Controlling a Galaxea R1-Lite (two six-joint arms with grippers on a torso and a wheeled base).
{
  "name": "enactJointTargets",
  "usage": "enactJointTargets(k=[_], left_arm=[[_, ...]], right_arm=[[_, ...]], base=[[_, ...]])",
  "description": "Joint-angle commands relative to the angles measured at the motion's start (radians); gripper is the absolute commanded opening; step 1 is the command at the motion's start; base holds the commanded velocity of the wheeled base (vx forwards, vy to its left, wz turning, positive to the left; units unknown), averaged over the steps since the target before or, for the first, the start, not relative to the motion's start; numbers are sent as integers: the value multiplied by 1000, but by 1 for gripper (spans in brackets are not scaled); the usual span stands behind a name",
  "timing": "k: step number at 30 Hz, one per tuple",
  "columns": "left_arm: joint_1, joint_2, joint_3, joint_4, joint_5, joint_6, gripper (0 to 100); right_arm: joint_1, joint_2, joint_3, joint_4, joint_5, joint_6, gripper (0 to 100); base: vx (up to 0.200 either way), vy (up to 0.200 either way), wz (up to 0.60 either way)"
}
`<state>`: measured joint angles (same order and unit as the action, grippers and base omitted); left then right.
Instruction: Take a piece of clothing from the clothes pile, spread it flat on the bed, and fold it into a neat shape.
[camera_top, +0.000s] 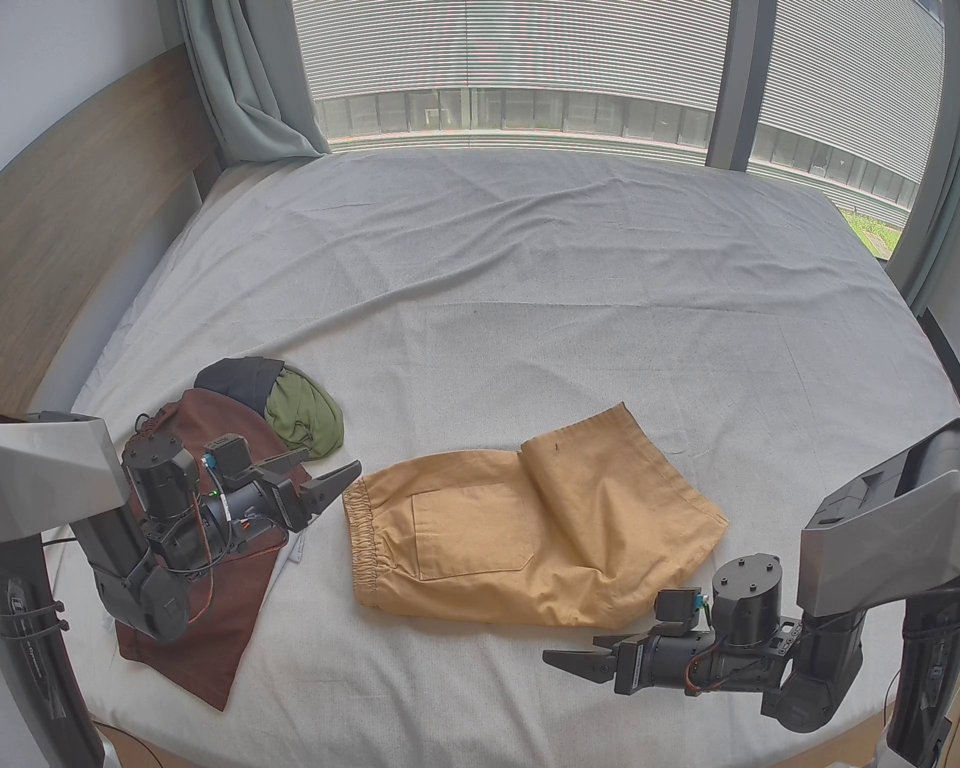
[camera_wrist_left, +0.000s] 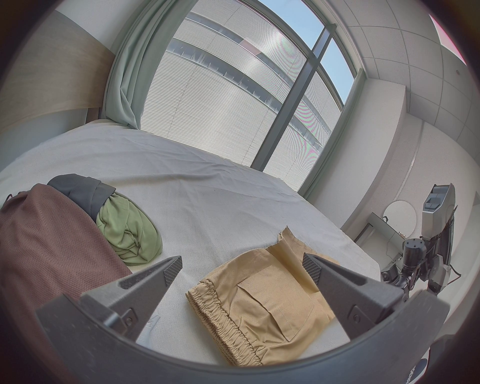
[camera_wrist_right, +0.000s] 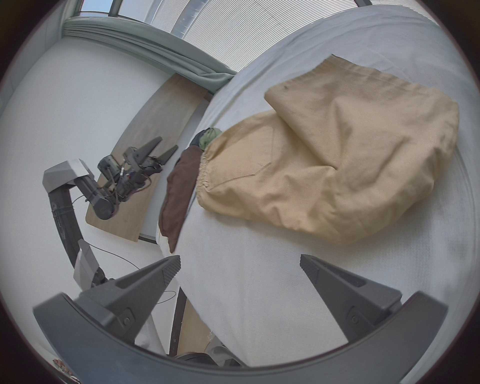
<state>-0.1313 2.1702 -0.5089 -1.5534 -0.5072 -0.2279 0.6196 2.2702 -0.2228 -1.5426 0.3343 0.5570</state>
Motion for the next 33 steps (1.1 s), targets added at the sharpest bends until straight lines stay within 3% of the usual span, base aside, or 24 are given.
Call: enactJointTargets(k=[1, 14, 33], left_arm=[[-1, -3, 3, -1, -1, -1, 100], [1, -13, 13, -1, -2, -2, 100], [-5, -15, 17, -1, -24, -54, 100]], right_arm=[[8, -83, 2, -1, 3, 0, 100], [-6, -169, -55, -1, 19, -29, 100], [-113, -209, -81, -1, 69, -52, 100]], base=[[0, 0, 0], [0, 0, 0], [0, 0, 0]])
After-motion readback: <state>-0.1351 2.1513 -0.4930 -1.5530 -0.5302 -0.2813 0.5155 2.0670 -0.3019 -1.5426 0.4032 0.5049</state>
